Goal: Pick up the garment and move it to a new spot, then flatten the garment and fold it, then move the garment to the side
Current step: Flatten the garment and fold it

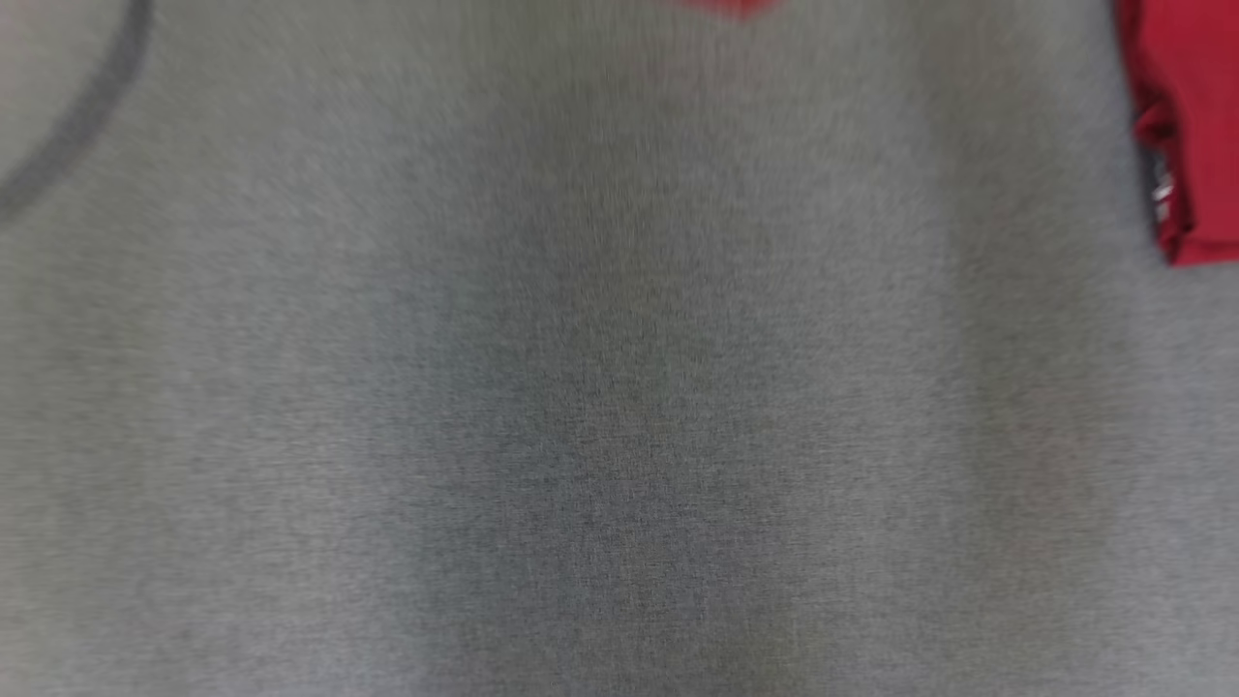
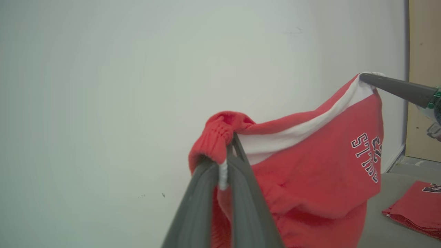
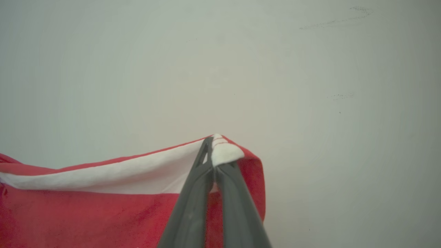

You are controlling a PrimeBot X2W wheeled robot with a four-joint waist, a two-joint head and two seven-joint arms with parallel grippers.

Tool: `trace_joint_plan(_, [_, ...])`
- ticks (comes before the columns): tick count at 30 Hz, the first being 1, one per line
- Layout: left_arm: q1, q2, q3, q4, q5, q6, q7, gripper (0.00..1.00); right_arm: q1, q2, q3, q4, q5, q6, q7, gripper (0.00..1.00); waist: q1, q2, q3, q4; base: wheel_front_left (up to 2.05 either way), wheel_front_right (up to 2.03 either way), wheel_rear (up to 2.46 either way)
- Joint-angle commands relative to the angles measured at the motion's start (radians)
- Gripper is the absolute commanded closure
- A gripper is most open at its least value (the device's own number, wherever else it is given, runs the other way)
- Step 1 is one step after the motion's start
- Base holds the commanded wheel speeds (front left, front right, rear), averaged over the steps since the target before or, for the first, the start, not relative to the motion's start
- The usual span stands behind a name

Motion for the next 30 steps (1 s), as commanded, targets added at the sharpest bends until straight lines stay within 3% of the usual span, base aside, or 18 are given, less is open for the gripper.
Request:
trace_joint_plan(1, [-0.051,-0.006,-0.014,0.025,-0.012,0.002,0.001,1.00,-0.050,0.008,-0.006,0.031,-0.006,-0.003,0.004,1.00,-0.0004,-0.0002,0.157,-0.022,0.00,0.00,0.00])
trace_joint_plan(3, [-0.181,-0.018,-0.058,0.073,-0.018,0.002,-0.013,1.00,-0.188,0.009,-0.006,0.114,-0.051,-0.003,-0.006,1.00,-0.0004,-0.0002,0.182,-0.027,0.00,0.00,0.00])
trace_joint_plan(7, [-0.292,-0.024,-0.119,0.128,-0.054,0.002,-0.031,1.00,-0.309,0.017,0.012,0.208,-0.104,-0.003,-0.031,1.00,-0.0004,-0.0002,0.208,-0.031,0.00,0.00,0.00])
trace_joint_plan(16, [-0.361,-0.030,-0.239,0.208,-0.137,0.002,-0.092,1.00,-0.392,0.027,0.052,0.328,-0.107,-0.003,-0.083,1.00,-0.0004,-0.0002,0.245,-0.033,0.00,0.00,0.00])
trace_joint_plan(25, [-0.192,-0.002,-0.312,0.148,-0.227,0.002,-0.167,1.00,-0.243,0.026,0.143,0.343,-0.024,-0.003,-0.150,1.00,-0.0004,-0.0002,0.233,-0.034,0.00,0.00,0.00])
trace_joint_plan(30, [0.035,0.029,-0.201,0.028,-0.191,0.002,-0.170,1.00,-0.040,-0.018,0.206,0.253,0.045,-0.003,-0.183,1.00,-0.0004,-0.0002,0.173,-0.034,0.00,0.00,0.00])
